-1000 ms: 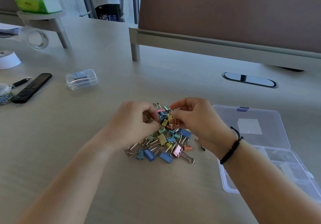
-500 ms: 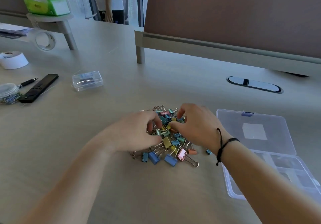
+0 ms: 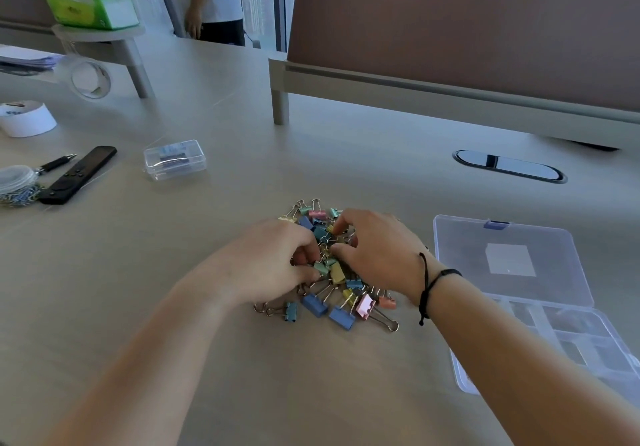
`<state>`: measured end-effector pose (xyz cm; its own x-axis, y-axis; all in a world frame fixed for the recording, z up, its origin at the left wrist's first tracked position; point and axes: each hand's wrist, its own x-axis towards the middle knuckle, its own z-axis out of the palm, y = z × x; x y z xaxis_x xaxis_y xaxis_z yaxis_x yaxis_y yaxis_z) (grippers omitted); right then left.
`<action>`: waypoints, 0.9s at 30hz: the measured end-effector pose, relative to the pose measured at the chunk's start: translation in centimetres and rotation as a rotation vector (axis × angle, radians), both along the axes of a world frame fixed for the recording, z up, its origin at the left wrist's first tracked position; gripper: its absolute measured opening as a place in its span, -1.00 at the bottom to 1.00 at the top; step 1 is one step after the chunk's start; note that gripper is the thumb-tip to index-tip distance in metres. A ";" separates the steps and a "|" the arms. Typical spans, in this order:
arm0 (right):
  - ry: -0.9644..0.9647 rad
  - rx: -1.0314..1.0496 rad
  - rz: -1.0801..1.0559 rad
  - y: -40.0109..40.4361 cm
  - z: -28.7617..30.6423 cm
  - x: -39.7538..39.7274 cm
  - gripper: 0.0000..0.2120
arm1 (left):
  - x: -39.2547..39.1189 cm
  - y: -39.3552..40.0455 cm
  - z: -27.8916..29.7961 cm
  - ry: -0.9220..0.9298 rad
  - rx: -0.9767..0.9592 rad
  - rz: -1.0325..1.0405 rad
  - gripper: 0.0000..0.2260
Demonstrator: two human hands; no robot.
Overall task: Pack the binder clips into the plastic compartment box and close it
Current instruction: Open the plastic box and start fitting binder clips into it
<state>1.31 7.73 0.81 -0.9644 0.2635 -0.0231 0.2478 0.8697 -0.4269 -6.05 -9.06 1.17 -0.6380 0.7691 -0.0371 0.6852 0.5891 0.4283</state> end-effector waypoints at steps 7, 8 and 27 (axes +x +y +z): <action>-0.058 0.019 0.030 0.3 0.3 0.0 -0.85 | -0.3 -0.3 0.4 -0.053 0.188 0.037 -0.84; -0.056 0.027 0.033 0.4 0.3 0.1 -0.85 | -0.3 -0.4 0.5 -0.051 0.219 0.037 -0.84; 0.298 -0.462 0.058 -2.2 3.3 -0.2 -0.85 | 0.4 1.4 1.0 -1.342 0.898 0.516 -0.93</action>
